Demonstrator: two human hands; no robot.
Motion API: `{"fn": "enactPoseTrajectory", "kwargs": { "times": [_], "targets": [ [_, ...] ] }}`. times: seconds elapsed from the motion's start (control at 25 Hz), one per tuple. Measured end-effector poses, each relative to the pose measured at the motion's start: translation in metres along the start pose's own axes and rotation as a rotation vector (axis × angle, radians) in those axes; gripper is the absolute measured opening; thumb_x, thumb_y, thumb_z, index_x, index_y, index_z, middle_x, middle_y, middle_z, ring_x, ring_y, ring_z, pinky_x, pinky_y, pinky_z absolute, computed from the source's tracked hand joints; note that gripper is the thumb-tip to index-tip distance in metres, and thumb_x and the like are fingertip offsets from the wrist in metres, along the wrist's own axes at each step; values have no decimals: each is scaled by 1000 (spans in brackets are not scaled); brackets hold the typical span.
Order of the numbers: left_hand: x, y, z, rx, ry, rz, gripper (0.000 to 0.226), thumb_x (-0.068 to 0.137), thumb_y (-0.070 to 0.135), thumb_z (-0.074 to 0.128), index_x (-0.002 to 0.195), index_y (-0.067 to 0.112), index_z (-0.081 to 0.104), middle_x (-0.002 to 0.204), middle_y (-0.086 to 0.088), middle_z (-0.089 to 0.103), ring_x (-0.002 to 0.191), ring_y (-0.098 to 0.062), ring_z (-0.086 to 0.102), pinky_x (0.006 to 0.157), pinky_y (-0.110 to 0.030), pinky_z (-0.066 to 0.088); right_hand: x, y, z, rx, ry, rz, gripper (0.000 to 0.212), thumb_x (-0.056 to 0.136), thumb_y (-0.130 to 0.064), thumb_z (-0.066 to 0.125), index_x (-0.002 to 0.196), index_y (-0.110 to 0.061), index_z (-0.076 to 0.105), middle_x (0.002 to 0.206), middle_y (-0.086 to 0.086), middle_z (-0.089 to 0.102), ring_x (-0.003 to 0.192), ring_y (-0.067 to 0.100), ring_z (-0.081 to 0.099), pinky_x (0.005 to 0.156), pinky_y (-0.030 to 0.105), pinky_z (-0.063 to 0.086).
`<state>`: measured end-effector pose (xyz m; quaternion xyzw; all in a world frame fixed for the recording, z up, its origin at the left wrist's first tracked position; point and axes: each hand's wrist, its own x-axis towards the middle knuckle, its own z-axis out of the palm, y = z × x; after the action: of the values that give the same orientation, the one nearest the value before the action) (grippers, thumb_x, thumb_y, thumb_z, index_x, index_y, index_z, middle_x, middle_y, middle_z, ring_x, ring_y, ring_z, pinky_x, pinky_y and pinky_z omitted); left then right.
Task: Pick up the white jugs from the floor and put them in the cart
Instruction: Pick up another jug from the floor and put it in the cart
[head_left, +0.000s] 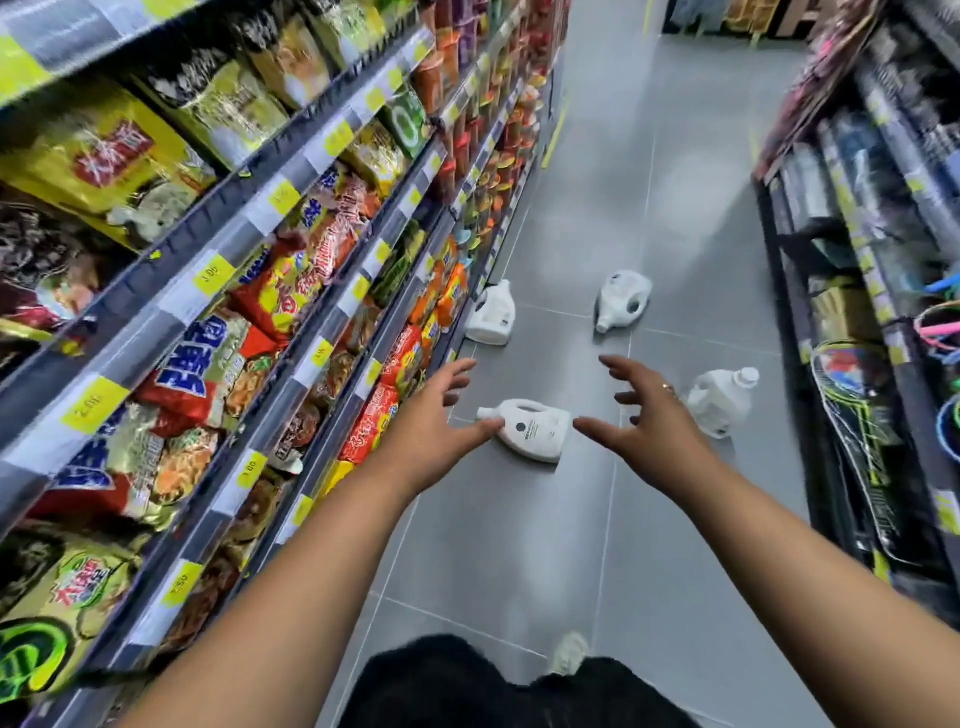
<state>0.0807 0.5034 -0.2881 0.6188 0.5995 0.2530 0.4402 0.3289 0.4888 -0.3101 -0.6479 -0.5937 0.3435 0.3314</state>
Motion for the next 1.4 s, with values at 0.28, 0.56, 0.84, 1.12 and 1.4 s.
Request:
{"fn": "enactPoseTrajectory", "kwargs": {
  "times": [0.28,0.56,0.84,1.12,1.4],
  "targets": [
    [149,-17,-9,34,-49,-100,72,84,33,76,145,32,38,135,8,49,122,-7,47,91,-24,35,148,25,22,-10,-33,84,68,72,-41,80,128,-50,42,131,-10,45,111,10,52,87,26,40],
    [276,-36,-2,98,-181,-136,72,84,35,75,146,32,37,140,4,48,117,-6,45,92,-27,37,243,67,36,-17,32,201,72,73,-42,78,135,-41,42,131,-7,46,110,12,51,86,27,39],
    [342,-70,28,94,-147,-281,73,82,35,77,145,29,41,140,-1,51,122,-15,51,99,-32,43,311,126,45,19,-85,297,70,76,-37,79,136,-41,43,134,-6,45,111,13,51,86,29,43],
    [414,-180,109,15,-47,-473,72,82,31,78,144,29,40,136,0,51,121,-18,52,101,-37,46,393,244,117,15,-199,328,69,77,-33,78,136,-39,43,134,-3,46,106,12,50,87,29,42],
    [482,-379,214,-81,85,-613,71,81,32,78,141,34,41,131,4,50,117,-17,54,102,-38,47,452,434,239,-41,-278,350,69,78,-39,76,137,-41,41,135,-7,45,108,9,49,86,27,39]
  ]
}}
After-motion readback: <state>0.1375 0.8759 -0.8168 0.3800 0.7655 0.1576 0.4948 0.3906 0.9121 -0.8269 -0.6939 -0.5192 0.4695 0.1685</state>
